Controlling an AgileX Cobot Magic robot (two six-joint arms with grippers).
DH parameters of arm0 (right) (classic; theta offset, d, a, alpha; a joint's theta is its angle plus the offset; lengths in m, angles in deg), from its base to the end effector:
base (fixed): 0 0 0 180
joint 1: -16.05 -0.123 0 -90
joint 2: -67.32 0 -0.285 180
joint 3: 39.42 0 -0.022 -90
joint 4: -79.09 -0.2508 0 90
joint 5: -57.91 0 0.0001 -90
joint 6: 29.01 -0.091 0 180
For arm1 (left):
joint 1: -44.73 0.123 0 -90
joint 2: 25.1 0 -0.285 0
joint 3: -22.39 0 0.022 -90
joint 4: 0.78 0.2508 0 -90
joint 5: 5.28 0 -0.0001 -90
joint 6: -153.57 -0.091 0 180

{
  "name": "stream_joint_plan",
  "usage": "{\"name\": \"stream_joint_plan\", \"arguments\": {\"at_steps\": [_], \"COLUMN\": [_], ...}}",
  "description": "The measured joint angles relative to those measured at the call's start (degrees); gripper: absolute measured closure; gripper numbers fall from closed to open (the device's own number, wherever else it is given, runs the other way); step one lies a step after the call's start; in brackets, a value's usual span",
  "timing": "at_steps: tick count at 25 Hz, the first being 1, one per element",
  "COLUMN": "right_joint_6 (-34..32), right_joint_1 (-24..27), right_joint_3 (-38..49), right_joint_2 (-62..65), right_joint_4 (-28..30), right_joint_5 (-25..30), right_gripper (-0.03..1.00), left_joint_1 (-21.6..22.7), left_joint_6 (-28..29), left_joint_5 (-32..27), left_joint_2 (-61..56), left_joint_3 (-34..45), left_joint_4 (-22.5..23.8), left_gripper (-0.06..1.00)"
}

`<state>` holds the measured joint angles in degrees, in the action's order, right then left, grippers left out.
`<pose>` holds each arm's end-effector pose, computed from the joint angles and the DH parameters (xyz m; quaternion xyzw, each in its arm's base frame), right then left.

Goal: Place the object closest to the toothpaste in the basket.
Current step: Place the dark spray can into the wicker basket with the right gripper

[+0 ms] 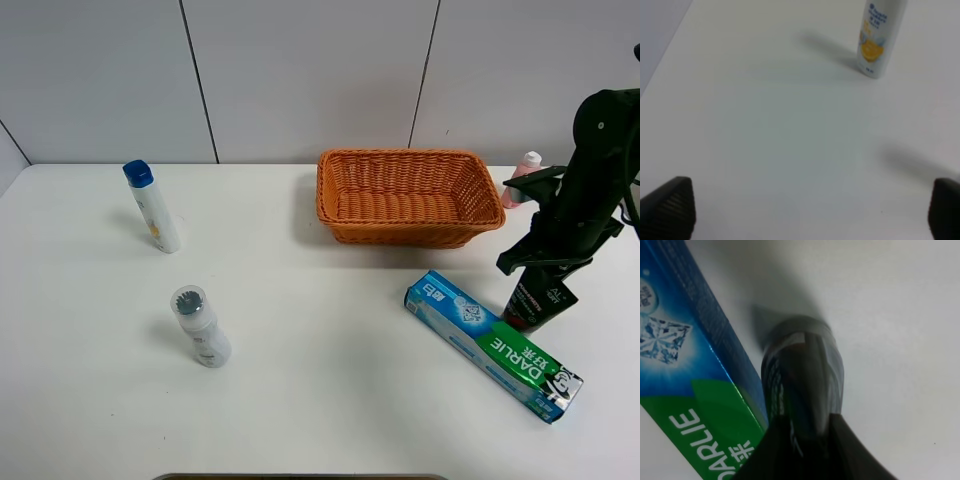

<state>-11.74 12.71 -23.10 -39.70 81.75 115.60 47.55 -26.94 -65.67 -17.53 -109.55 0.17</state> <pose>0.3030 0.0141 0.1851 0.1912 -0.9813 0.0183 0.0113 -0.0063 0.0010 0.2803 -0.0174 0.8479 0.0237 0.5293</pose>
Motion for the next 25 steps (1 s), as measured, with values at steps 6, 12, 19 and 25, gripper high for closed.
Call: {"name": "stream_joint_plan", "arguments": {"at_steps": [6, 12, 19, 25], "right_joint_6": [0.14, 0.14, -1.19, -1.59], "right_joint_1": [0.0, 0.0, 0.0, 0.0], "right_joint_3": [0.0, 0.0, -6.26, -20.28], "right_joint_2": [4.72, 9.13, 11.63, 9.45], "right_joint_4": [0.0, 0.0, -1.65, -8.32], "right_joint_5": [0.28, 0.6, 1.58, 1.27], "right_gripper": [0.79, 0.79, 0.79, 0.79], "left_joint_1": [0.0, 0.0, 0.0, 0.0], "left_joint_6": [0.0, 0.0, 0.0, 0.0], "left_joint_5": [0.0, 0.0, 0.0, 0.0], "left_joint_2": [0.0, 0.0, 0.0, 0.0], "left_joint_3": [0.0, 0.0, 0.0, 0.0], "left_joint_4": [0.0, 0.0, 0.0, 0.0], "left_gripper": [0.0, 0.0, 0.0, 0.0]}}
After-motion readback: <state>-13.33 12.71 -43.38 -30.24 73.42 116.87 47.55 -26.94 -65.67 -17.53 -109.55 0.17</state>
